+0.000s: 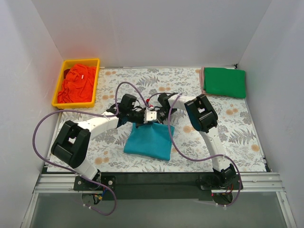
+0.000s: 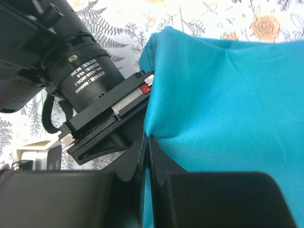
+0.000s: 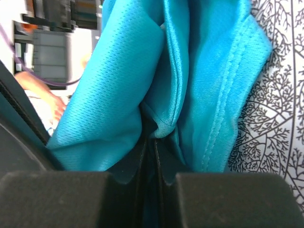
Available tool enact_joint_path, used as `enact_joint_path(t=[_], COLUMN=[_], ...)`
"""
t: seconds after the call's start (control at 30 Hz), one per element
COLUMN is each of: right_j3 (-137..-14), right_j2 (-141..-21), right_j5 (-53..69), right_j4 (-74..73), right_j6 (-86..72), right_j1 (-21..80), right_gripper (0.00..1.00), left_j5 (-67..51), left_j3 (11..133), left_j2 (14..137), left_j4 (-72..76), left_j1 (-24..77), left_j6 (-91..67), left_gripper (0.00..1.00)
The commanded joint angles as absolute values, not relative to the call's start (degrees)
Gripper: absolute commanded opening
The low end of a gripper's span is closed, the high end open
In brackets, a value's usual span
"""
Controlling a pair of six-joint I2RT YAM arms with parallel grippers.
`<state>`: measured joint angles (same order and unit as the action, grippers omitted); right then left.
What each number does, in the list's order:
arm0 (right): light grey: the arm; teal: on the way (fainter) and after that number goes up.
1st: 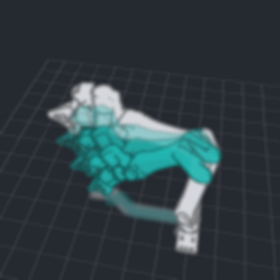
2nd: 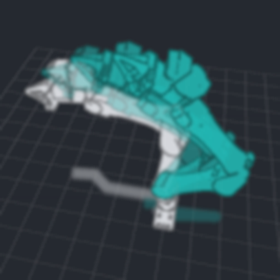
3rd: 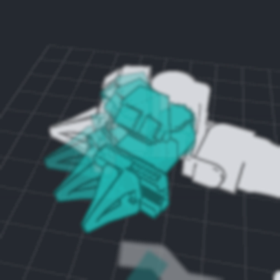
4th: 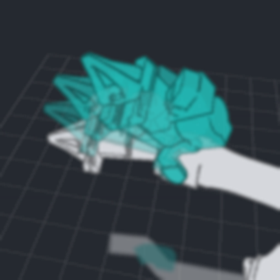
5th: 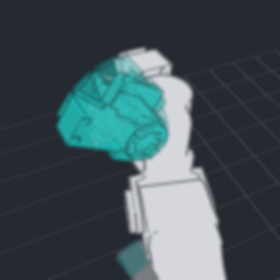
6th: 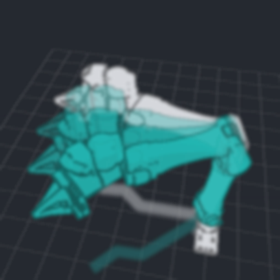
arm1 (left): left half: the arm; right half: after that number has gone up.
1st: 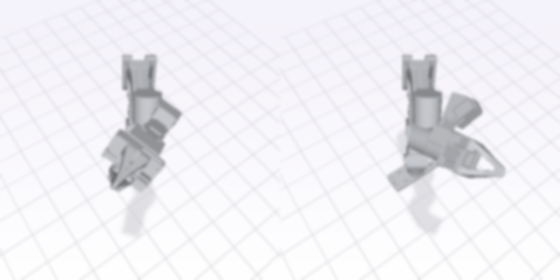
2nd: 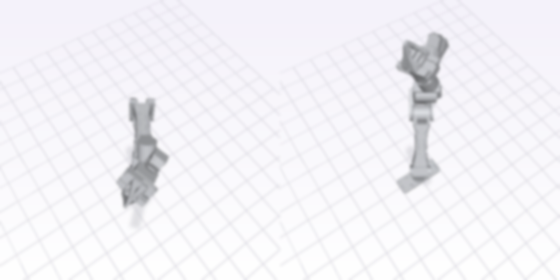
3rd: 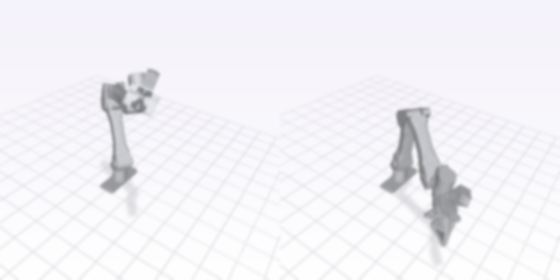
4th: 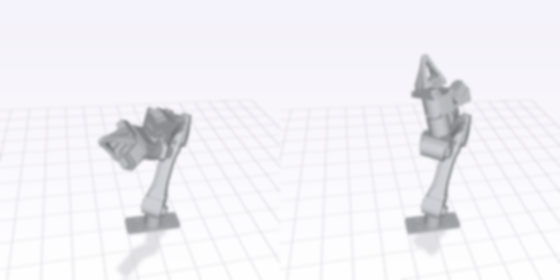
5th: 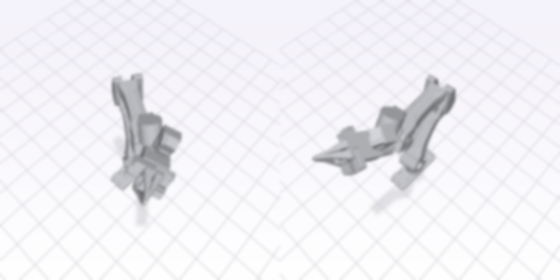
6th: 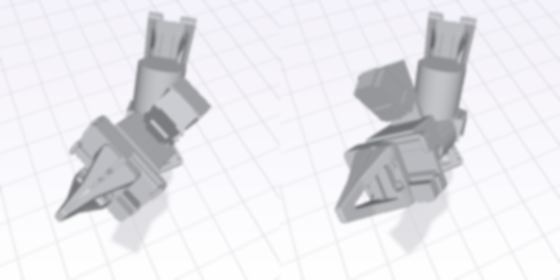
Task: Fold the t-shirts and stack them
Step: Fold the tshirt
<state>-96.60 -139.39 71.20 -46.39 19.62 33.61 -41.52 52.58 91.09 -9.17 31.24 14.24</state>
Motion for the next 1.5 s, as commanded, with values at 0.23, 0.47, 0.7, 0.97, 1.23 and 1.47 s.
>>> enact_joint_path(t=[0.23, 0.47, 0.7, 0.97, 1.23, 1.47], right_j3=[-102.0, -103.2, -101.3, -99.9, -98.8, -98.6], right_j2=[-131.2, -128.5, -133.1, -139.5, -142.3, -143.3], right_j5=[49.4, 43.6, 54.0, 64.9, 62.8, 64.3], right_j4=[-51.3, -54.0, -57.3, -58.8, -58.3, -58.2], right_j6=[23.0, 26.1, 28.6, 29.4, 29.4, 29.6], right_j1=[33.8, 32.1, 32.9, 33.9, 34.1, 34.1], right_gripper=[0.24, 0.26, 0.20, 0.15, 0.14, 0.13], left_j5=[-42.4, -42.0, -39.7, -36.3, -35.9, -34.9], left_j3=[43.9, 41.2, 39.9, 40.9, 44.2, 48.1], left_j2=[88.9, 87.1, 82.2, 80.7, 80.9, 83.1], left_j4=[-7.8, -9.4, -10.3, -10.0, -9.0, -8.3], left_j1=[34.9, 37.8, 42.3, 42.4, 42.4, 42.4], left_j6=[17.9, 11.0, 5.4, 9.4, 11.6, 14.1], left_gripper=[0.00, 0.00, 0.00, 0.00, 0.00, 0.00])
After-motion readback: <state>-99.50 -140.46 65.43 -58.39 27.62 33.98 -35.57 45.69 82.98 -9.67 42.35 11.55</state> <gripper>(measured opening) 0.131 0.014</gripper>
